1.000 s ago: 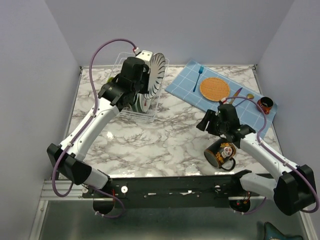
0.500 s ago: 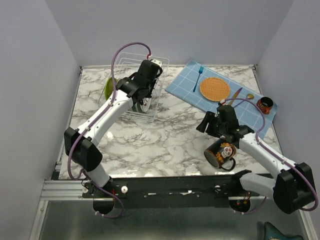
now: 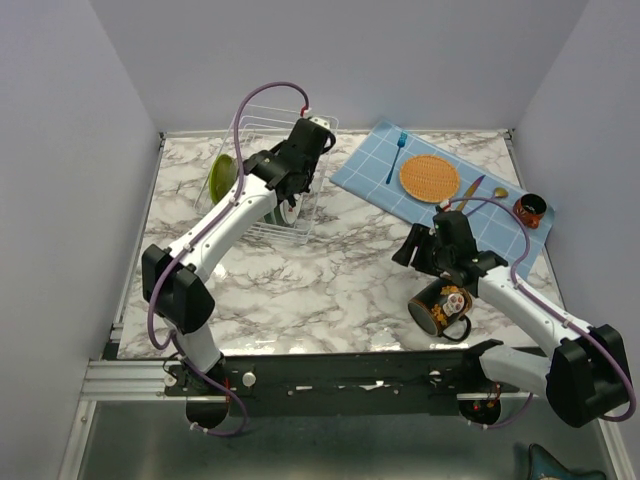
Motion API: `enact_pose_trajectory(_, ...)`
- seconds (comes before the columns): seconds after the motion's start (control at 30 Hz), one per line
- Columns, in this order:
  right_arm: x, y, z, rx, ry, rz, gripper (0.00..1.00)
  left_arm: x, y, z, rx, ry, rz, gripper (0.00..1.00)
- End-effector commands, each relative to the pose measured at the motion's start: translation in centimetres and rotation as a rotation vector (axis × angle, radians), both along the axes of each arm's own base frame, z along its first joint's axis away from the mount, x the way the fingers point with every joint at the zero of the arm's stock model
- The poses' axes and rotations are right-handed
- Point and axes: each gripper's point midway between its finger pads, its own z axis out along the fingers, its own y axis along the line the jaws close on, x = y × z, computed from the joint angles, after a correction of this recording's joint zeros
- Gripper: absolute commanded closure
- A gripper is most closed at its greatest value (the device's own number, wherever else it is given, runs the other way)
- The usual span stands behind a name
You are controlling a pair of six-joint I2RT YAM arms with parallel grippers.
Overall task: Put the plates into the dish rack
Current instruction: Insert the plate into the dish rack.
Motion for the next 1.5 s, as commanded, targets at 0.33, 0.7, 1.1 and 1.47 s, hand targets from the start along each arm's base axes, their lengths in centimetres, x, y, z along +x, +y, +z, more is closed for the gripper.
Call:
enact_pose_trajectory(0.33, -0.5, 0.0, -0.8, 0.014, 0.007, 0.004, 0.32, 0.9, -0.9, 1.3, -0.115, -0.077, 0.18, 1.0)
enact_pose_trajectory(0.7, -0.4, -0.1, -1.2, 0.002, 0.013, 0.008, 0.32, 0.9, -0.1, 0.7, -0.1, -0.084, 0.257, 1.0)
enact_pose_trajectory(1.1, -0.4, 0.2, -1.5, 0.011, 0.03, 0.011, 0.32, 0.6, 0.8, 2.2, -0.096, -0.123, 0.271, 1.0)
enact_pose_trajectory(1.47, -0.5, 0.0, -1.6, -0.001, 0.033, 0.006, 0.32, 0.7, -0.2, -1.5, -0.106, -0.064, 0.252, 1.0)
